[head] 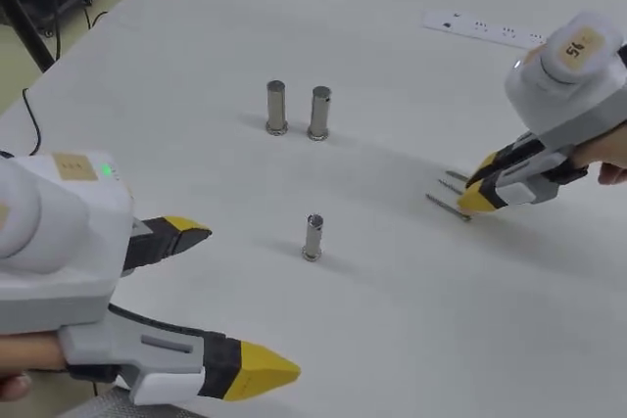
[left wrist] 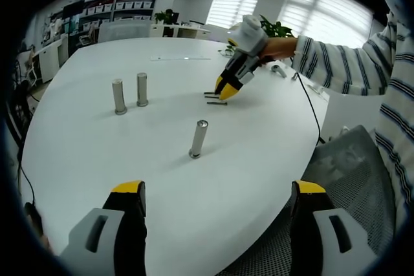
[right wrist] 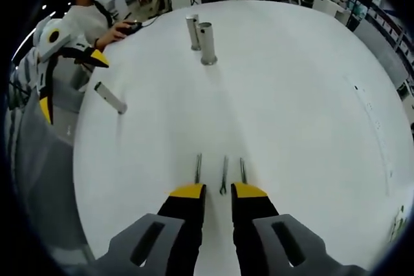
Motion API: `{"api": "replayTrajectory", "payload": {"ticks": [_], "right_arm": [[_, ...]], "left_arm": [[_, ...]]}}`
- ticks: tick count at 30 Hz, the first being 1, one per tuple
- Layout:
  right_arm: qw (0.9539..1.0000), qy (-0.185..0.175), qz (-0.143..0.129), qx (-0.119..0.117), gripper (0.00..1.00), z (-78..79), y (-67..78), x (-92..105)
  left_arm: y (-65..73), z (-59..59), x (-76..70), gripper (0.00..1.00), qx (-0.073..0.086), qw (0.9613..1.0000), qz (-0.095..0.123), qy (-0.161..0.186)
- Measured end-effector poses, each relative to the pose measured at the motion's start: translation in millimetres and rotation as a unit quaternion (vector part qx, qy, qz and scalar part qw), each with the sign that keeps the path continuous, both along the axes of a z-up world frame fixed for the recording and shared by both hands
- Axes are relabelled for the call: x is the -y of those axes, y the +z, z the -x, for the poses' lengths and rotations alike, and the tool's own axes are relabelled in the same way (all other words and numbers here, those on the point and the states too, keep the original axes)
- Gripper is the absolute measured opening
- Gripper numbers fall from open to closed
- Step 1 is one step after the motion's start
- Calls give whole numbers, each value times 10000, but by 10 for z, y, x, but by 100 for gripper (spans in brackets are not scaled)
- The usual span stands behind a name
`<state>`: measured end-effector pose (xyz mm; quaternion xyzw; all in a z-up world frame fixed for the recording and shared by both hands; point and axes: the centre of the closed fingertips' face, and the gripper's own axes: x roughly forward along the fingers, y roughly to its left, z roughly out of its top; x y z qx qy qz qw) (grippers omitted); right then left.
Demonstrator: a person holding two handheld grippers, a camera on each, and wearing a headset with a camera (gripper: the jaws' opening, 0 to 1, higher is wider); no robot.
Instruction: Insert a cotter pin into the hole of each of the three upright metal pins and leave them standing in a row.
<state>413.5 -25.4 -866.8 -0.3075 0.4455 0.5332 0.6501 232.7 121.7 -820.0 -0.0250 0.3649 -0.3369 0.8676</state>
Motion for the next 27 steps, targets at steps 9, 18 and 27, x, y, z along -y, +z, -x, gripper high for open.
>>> {"api": "replayTrajectory", "payload": {"ticks": [9, 18, 27], "right_arm": [[10000, -1, 7, 21, 13, 0, -25, -33], [9985, 215, 306, 393, 8, -35, -39, -29], [9967, 333, 85, 734, 5, -72, -50, -47]], "left_arm": [[-22, 6, -18, 90, -22, 10000, -14, -1], [-5, -23, -21, 85, 53, 10000, -37, 7], [-7, -8, 47, 85, 46, 9999, -43, -148]]}}
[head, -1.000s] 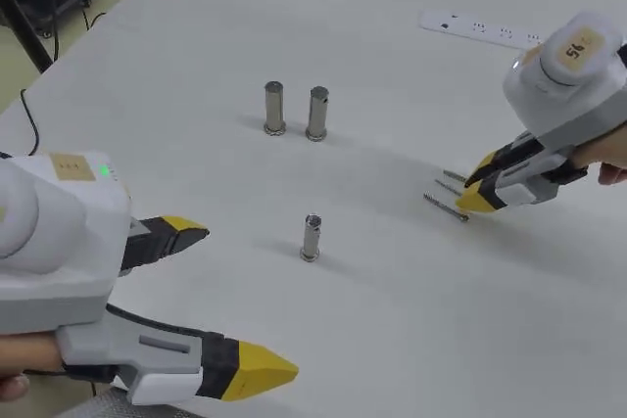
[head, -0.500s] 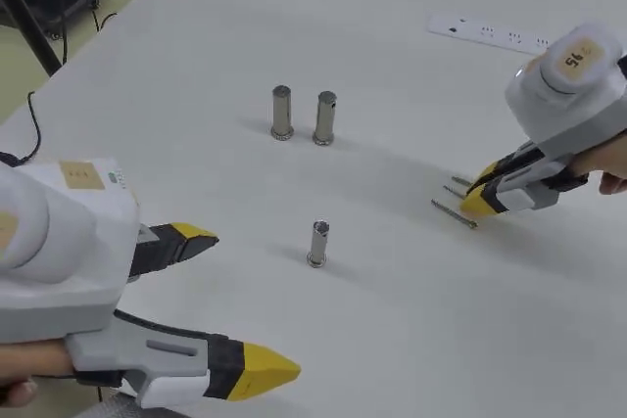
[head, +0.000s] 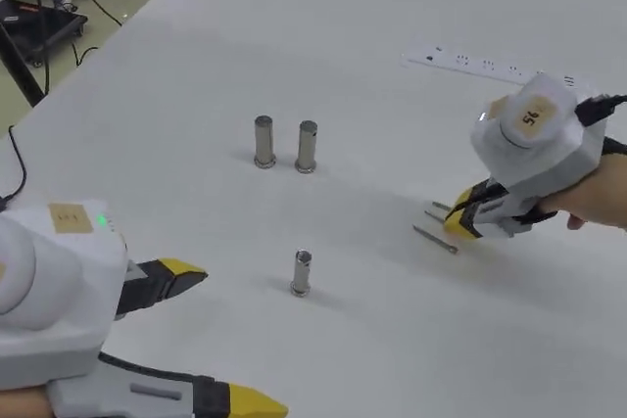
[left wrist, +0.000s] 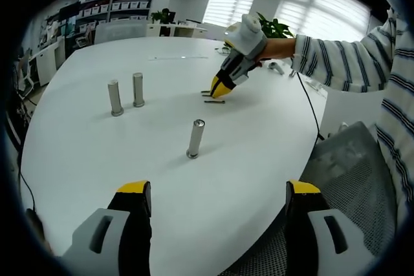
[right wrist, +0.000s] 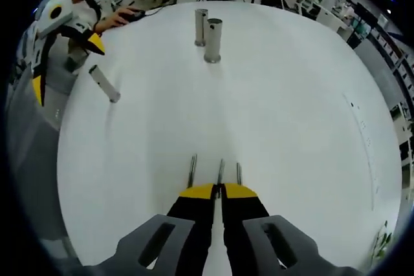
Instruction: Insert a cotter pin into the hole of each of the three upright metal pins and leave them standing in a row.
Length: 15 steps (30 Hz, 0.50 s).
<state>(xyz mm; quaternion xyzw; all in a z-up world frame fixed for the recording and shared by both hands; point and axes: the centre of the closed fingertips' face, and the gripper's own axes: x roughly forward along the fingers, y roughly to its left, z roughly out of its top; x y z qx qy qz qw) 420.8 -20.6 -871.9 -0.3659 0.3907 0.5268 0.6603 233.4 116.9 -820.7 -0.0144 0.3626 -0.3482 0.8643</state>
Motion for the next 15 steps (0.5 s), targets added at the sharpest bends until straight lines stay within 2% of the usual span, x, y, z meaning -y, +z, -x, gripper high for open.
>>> {"api": "replayTrajectory", "payload": {"ticks": [2, 4, 6, 9, 15], "right_arm": [[10000, 15, -41, 57, 5, -4, 2, -2], [9987, 319, -227, 329, 4, -18, 19, -50], [9993, -6, -318, 207, 4, -9, 16, -19], [9984, -263, -495, 37, 4, -57, 19, -10], [9979, -381, -523, -59, 3, -53, 26, -10]], "left_arm": [[25, -20, 11, 85, 36, 10000, 27, 2], [46, -35, 20, 85, 50, 10000, 30, -9], [56, -47, 24, 85, 75, 10000, 4, -43], [63, -56, 27, 85, 85, 9999, -26, -65], [66, -62, 20, 85, 104, 9999, -81, -66]]}}
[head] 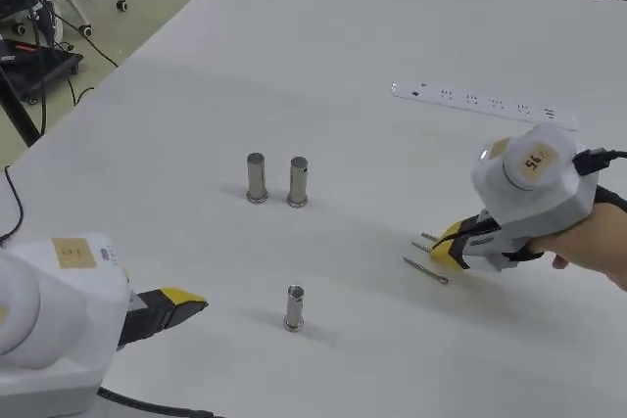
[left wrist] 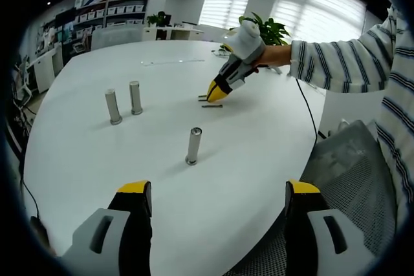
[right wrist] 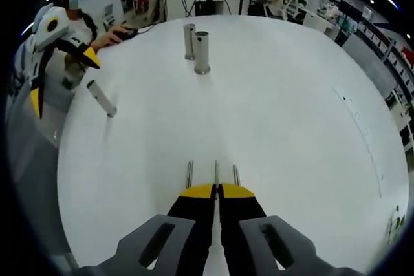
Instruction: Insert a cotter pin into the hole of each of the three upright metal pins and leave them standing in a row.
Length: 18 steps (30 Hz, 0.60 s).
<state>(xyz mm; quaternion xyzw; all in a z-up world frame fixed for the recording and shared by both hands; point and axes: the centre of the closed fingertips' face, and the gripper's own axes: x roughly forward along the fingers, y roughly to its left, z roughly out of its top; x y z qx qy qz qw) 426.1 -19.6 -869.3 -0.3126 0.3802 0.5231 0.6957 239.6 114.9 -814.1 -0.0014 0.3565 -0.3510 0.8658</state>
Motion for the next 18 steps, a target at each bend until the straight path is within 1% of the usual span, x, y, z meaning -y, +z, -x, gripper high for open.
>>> {"api": "replayTrajectory", "payload": {"ticks": [3, 5, 8, 10, 11, 12, 14, 15, 16, 18], "right_arm": [[9999, -132, 15, -17, 2, 1, 4, 1], [10000, -89, 44, 3, 2, 5, 7, -2], [9999, -100, 120, -6, 2, 6, 9, -8], [9997, -82, 205, 92, 2, -1, 17, -4], [9995, -121, 204, 187, 2, -52, 37, 7], [9996, -137, 157, 204, 1, -54, 63, -3], [9995, -181, 75, 254, 1, -49, 123, -21], [9994, -159, 80, 283, 1, -40, 142, -21], [9992, -112, 94, 365, 1, -37, 176, -19], [9991, -94, 20, 418, 1, -10, 252, -28]], "left_arm": [[0, -3, 7, 84, 13, 10000, 8, -2], [-8, 6, 24, 85, -11, 10000, 7, -14], [-5, 18, 53, 85, 12, 10000, -10, -34], [1, 20, 61, 85, 34, 10000, -7, -43], [7, 19, 64, 85, 45, 10000, 2, -39], [12, 19, 66, 85, 53, 10000, 7, -38], [24, 15, 65, 85, 78, 10000, 24, -26], [28, 14, 65, 85, 80, 10000, 29, -21], [28, 15, 64, 85, 78, 10000, 28, -23], [31, 18, 60, 84, 86, 10000, 5, -33]]}}
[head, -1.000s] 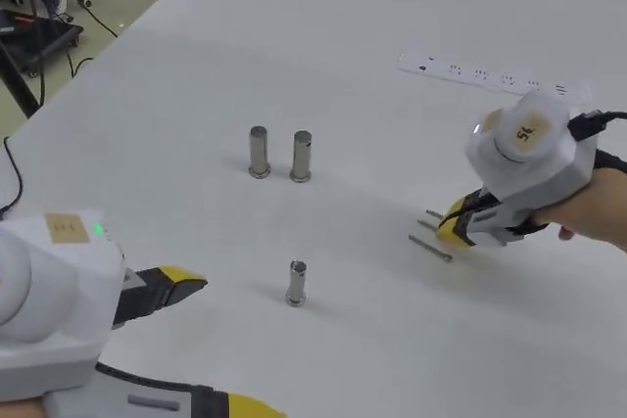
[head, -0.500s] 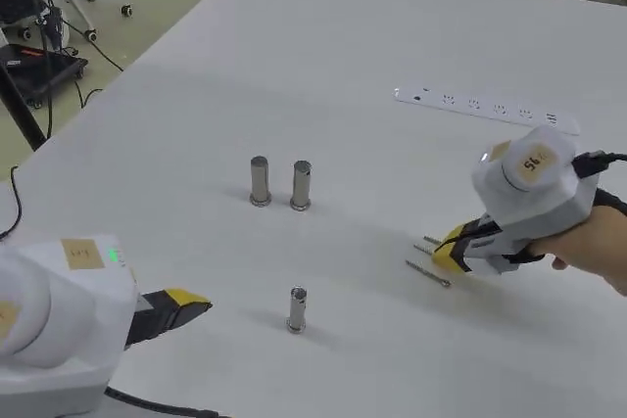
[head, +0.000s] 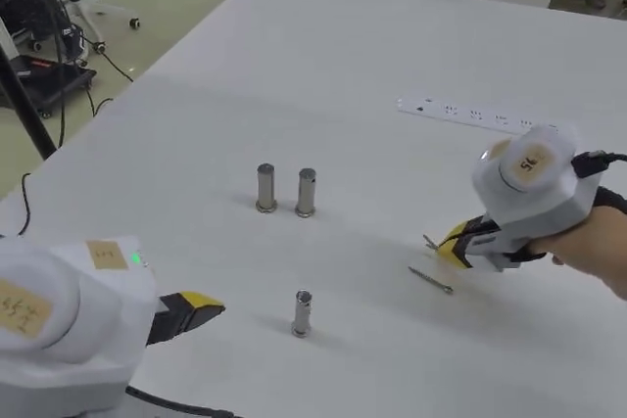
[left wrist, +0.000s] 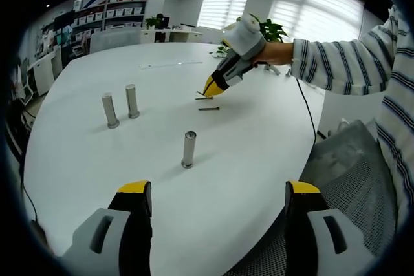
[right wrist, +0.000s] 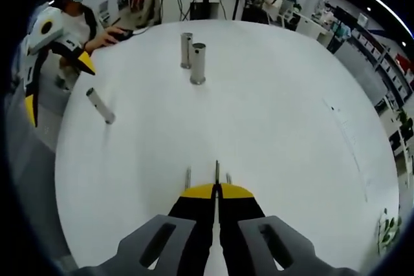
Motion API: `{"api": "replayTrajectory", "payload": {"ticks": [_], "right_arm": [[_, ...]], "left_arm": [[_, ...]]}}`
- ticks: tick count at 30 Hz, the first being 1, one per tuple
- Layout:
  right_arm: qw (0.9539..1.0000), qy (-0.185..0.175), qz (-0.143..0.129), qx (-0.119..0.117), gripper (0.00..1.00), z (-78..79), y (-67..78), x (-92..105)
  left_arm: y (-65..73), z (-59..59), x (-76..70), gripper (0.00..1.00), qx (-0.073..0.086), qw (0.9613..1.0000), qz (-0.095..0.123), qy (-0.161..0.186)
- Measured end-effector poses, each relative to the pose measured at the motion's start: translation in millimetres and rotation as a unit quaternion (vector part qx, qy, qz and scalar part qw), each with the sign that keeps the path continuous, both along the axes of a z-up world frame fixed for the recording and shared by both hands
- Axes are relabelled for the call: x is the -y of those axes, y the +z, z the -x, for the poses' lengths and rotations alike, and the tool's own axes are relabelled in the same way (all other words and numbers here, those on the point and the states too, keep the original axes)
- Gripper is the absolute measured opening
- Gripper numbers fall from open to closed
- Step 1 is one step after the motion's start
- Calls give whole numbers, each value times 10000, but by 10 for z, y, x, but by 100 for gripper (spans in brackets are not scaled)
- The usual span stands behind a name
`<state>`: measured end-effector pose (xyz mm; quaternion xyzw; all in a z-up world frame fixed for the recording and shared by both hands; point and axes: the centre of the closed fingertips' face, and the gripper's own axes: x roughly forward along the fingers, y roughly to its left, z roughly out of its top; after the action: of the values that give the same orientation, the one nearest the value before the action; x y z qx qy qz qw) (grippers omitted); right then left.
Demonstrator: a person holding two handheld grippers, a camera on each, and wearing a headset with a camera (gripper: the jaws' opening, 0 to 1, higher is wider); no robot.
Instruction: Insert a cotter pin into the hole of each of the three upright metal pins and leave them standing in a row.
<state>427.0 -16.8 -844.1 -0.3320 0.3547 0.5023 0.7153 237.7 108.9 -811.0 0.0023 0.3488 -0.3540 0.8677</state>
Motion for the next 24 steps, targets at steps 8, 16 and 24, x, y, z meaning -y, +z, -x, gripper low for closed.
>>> {"api": "replayTrajectory", "payload": {"ticks": [8, 16, 24], "right_arm": [[9988, 179, 24, 455, 1, 89, 260, 55], [9959, 354, 124, 822, 1, 213, 416, 156], [9932, 449, 52, 1071, 1, 352, 501, 141]], "left_arm": [[19, -22, 6, 83, 30, 10000, 42, 32], [82, -96, 34, 79, 112, 9999, 105, 42], [129, -216, 74, 76, 174, 9997, 165, -18]]}}
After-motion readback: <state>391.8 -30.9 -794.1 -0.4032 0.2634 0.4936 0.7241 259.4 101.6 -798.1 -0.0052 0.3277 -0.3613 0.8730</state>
